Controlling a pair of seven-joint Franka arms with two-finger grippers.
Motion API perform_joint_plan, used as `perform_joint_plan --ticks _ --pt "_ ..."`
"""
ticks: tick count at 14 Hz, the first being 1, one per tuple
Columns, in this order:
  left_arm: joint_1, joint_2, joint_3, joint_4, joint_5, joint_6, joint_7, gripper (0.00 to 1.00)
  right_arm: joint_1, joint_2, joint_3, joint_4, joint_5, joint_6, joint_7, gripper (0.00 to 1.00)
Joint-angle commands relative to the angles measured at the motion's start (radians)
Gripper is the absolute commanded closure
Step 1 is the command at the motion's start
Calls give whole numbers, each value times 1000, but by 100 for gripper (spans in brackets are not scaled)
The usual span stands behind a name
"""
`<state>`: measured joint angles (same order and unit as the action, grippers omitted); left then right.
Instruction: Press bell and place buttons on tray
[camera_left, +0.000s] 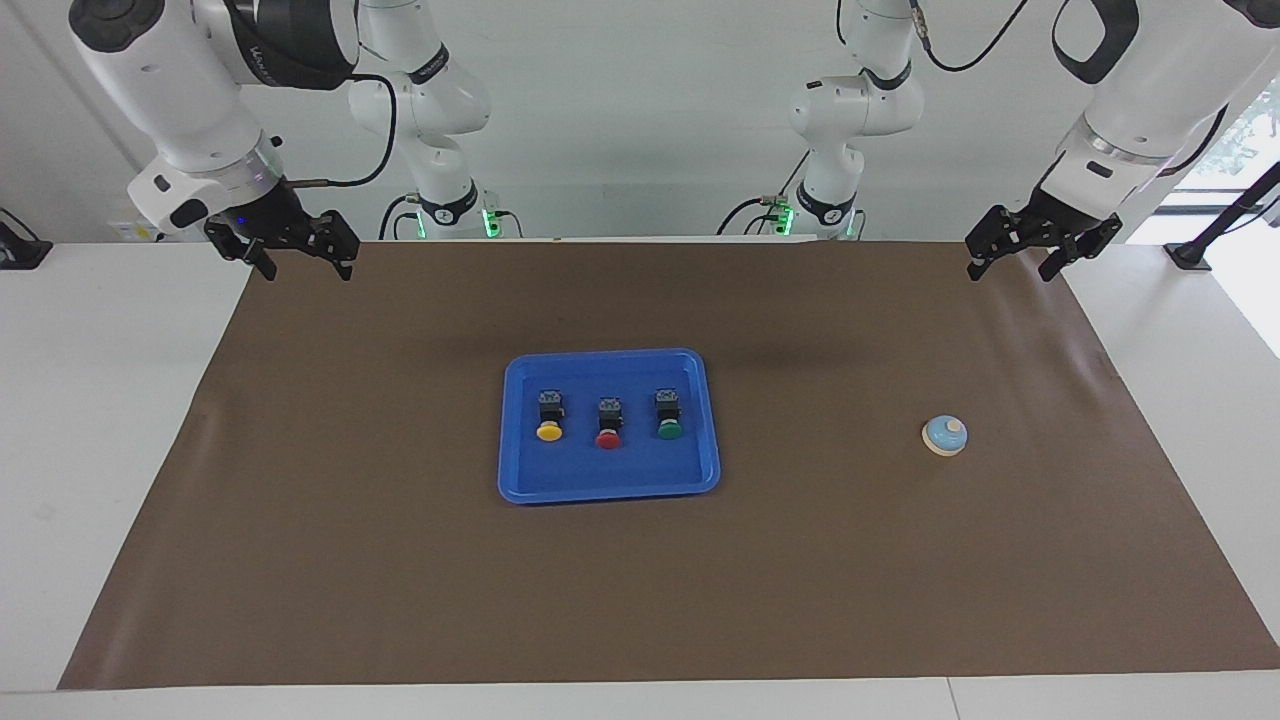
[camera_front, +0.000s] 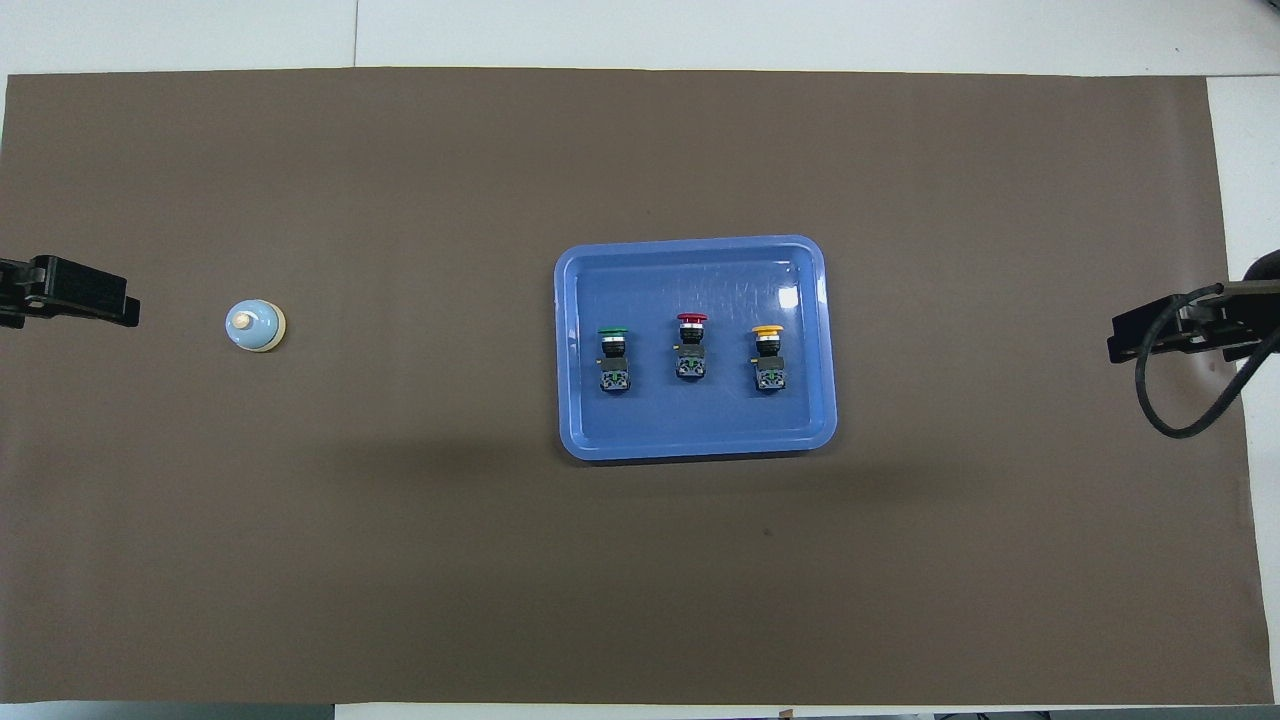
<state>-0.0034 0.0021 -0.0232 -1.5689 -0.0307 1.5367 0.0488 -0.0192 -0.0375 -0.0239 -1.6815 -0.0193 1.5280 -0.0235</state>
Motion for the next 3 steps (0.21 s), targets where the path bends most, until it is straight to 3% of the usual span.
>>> perform_joint_plan --ticks 1,3 --pt "6 -11 -3 -3 -6 11 5 0 -10 -4 7 -1 -1 -12 -21 0" --pt "6 -11 -3 -6 -6 26 5 0 -10 -4 7 -1 -1 -12 -21 0"
